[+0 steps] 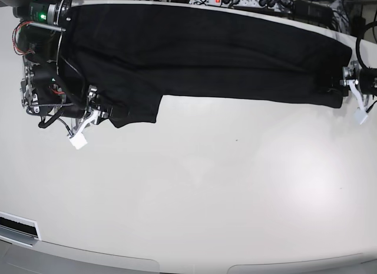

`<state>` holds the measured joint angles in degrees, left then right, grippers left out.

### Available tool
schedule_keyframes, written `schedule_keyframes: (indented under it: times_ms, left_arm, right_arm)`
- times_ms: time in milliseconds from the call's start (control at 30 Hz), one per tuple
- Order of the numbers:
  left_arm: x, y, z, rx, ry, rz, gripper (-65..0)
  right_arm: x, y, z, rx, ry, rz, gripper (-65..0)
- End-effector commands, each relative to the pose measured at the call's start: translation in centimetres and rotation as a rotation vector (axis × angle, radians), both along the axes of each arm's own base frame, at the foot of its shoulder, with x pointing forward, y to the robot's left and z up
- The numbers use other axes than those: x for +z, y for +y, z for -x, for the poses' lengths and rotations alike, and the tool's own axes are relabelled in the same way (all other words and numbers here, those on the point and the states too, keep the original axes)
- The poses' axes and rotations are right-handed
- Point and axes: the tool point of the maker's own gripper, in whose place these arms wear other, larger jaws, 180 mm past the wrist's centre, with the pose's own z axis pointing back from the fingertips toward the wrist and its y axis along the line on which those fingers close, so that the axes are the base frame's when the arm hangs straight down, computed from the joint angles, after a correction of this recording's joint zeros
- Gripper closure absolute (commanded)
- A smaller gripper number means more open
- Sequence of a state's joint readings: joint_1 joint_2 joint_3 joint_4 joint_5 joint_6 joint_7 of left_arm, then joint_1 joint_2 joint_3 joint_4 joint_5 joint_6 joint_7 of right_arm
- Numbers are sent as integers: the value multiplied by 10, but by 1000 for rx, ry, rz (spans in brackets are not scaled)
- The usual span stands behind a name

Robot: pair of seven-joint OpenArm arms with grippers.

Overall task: Layout the t-shirt on the table in an organized manner, then fold the t-shirt properly
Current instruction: 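Lay the folded hem down and release it with both grippers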

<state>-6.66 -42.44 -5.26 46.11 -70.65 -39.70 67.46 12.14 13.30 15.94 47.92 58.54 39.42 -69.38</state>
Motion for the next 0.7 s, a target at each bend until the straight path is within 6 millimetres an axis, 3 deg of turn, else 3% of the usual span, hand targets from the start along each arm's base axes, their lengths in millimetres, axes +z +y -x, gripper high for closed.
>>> schedule_keyframes:
  times_ms: [0,167,300,467,667]
  left_arm:
    - [12,10,-10,3,-36,-16,-343]
    - [12,10,-10,3,-36,-16,-343]
    - [12,10,-10,3,-37,-16,-343]
    - [13,10,-13,12,-51,-14,-343]
    - [14,10,-15,18,-61,-12,-343]
  right_arm:
    - [25,-4,-18,12,-82,-20,0]
    - [85,12,-4,95,-264,-122,0]
    - [114,24,38,165,-384,-86,0]
    - [128,38,96,253,-419,-24,0]
    - [113,40,140,274,-323,-8,0]
